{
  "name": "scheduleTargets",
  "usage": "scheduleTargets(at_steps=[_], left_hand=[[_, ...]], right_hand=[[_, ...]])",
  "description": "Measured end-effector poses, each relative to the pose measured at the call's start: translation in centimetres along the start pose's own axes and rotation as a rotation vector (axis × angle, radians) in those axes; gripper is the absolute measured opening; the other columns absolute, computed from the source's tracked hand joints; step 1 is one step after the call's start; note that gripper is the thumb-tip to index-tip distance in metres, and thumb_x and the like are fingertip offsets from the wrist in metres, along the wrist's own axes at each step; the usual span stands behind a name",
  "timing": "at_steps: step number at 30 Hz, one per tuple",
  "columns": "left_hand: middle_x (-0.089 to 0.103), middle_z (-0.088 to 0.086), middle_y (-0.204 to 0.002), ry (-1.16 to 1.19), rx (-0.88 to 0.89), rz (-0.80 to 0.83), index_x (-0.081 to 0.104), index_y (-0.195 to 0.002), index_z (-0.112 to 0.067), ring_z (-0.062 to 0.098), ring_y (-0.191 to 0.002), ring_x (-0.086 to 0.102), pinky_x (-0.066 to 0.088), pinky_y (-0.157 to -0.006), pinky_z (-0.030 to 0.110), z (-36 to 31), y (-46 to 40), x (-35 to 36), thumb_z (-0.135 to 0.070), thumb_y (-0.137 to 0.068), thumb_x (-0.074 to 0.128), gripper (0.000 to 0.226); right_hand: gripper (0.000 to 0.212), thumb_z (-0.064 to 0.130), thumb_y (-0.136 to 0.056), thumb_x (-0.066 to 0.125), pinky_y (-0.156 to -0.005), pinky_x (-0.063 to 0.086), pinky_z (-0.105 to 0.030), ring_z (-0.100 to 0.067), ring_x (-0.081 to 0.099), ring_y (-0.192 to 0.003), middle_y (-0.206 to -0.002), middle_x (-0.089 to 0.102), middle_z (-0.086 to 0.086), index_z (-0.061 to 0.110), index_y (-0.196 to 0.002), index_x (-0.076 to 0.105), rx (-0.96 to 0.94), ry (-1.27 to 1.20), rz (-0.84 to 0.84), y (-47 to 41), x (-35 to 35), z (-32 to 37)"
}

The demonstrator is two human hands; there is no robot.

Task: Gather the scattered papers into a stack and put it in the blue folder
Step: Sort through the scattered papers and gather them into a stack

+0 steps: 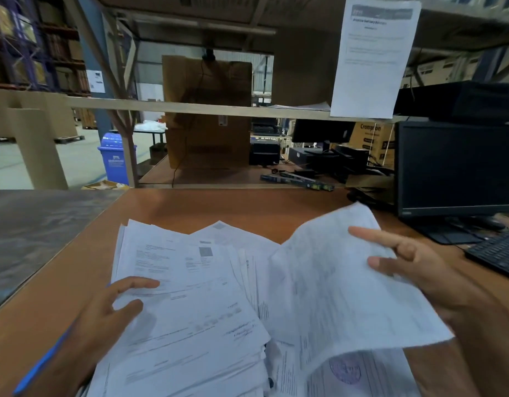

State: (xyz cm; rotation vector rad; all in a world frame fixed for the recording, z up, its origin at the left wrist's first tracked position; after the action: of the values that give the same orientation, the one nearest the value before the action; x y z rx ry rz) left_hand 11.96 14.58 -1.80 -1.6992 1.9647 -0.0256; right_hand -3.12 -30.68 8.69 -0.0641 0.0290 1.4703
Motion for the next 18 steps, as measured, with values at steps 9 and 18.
scheduleTargets(at_steps=[9, 18], left_hand=[[0.065, -0.033, -0.125, -0.016, -0.002, -0.041, 0.075, -0.117, -0.039, -0.013, -0.123, 0.052, 0.04, -0.09, -0.002, -1.0, 0.1, 0.0, 0.004, -0.085, 0.064, 0.055], [0.064, -0.035, -0.125, 0.046, -0.032, -0.152, 0.069, -0.123, -0.037, -0.018, -0.124, 0.05, 0.035, -0.092, -0.005, -2.0, 0.4, 0.4, -0.028, -0.097, 0.062, 0.028]], right_hand=[[0.044, -0.005, -0.091, 0.063, -0.081, 0.063, -0.044, -0.034, 0.073, -0.103, -0.124, 0.072, -0.011, 0.023, -0.124, 0.072, 0.082, -0.15, 0.08, -4.7, 8.0, -3.7], [0.041, 0.008, -0.091, 0.072, -0.097, 0.057, -0.051, -0.022, 0.072, -0.108, -0.119, 0.073, 0.009, 0.033, -0.123, 0.071, 0.024, 0.065, 0.135, -7.6, 16.2, -2.4]])
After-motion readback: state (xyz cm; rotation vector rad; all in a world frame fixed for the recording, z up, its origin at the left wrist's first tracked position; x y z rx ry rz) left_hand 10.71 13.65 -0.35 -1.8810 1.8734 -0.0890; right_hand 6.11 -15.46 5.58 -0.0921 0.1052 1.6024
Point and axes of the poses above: each hand's wrist, its own y-axis away from the middle knuckle, its own x-axis out of the palm, z = x × y, the point moved 5 cm from there along -y, towards the middle knuckle
